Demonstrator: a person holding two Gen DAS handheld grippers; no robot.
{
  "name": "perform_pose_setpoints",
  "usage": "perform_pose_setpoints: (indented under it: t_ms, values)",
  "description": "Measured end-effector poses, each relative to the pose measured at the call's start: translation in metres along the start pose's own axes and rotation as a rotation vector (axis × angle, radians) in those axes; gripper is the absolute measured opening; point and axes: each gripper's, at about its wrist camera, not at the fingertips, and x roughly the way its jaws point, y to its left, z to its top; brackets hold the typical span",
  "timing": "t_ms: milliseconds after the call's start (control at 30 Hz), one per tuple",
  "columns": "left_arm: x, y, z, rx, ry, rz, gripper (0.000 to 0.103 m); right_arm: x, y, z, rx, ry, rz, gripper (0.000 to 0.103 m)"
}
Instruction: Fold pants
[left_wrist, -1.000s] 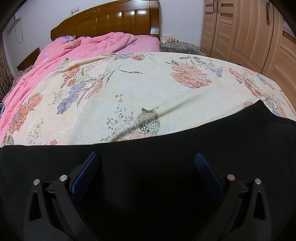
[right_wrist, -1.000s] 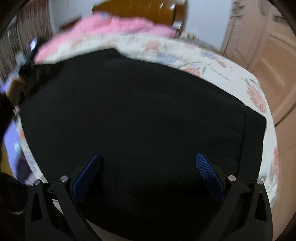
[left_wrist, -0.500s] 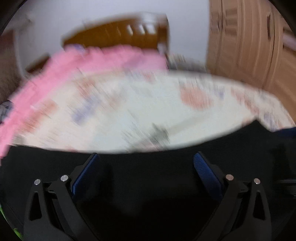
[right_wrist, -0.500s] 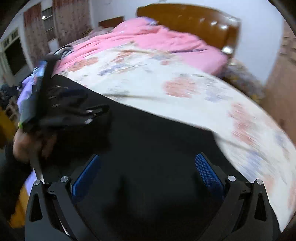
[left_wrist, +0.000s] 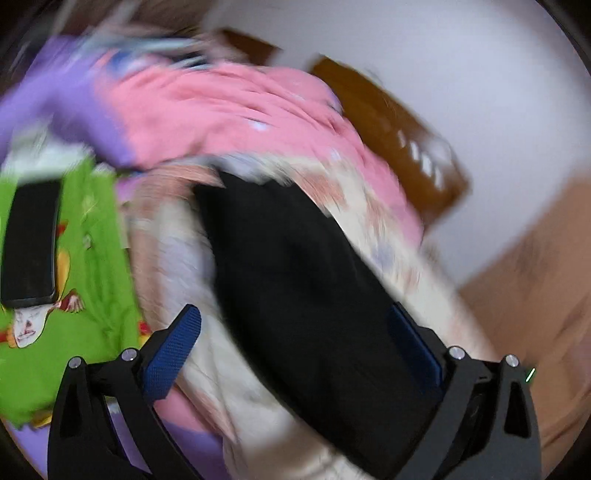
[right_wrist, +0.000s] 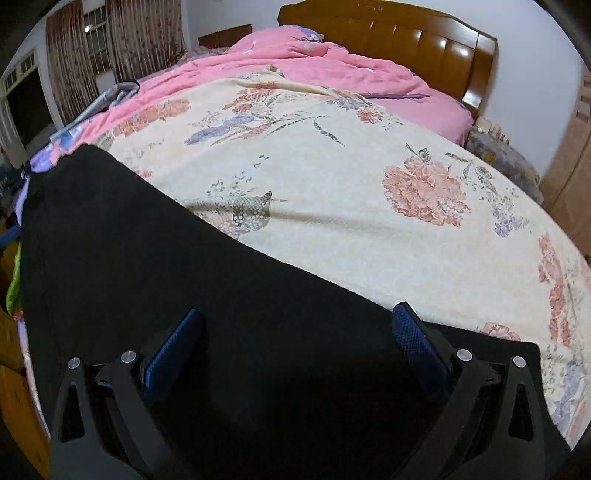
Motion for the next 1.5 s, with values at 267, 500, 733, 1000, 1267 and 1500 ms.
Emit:
perform_pose_setpoints:
  t_ms: [267, 500, 733, 1000, 1267, 1500]
  values:
    - [0.035, 0.019, 0.034, -0.061, 0.083, -0.039, 0.081, -0.009, 0.002, -0.004, 0.002, -0.004, 0.0, 0.099]
    - [0.043, 0.047, 0.037, -0.138, 0.091, -0.071, 0.05, -0.009, 0.003, -0.004, 0.002, -0.005, 0.0, 0.099]
    - [0.018, 0.019, 0.034, 0.063, 0.018, 0.068, 0.018, -0.009, 0.003, -0.005, 0.002, -0.005, -0.001, 0.099]
    - [0.029, 0.044, 0.05, -0.04, 0.002, 0.033, 0.043, -0.009, 0.003, -0.005, 0.001, -0.006, -0.004, 0.099]
    - [0.035, 0.054, 0.079, -0.078, -0.032, -0.019, 0.03, -0.009, 0.003, -0.005, 0.002, -0.006, -0.003, 0.099]
    - [0.048, 0.049, 0.074, -0.041, 0.015, -0.013, 0.013, -0.01, 0.003, -0.005, 0.002, -0.007, -0.003, 0.099]
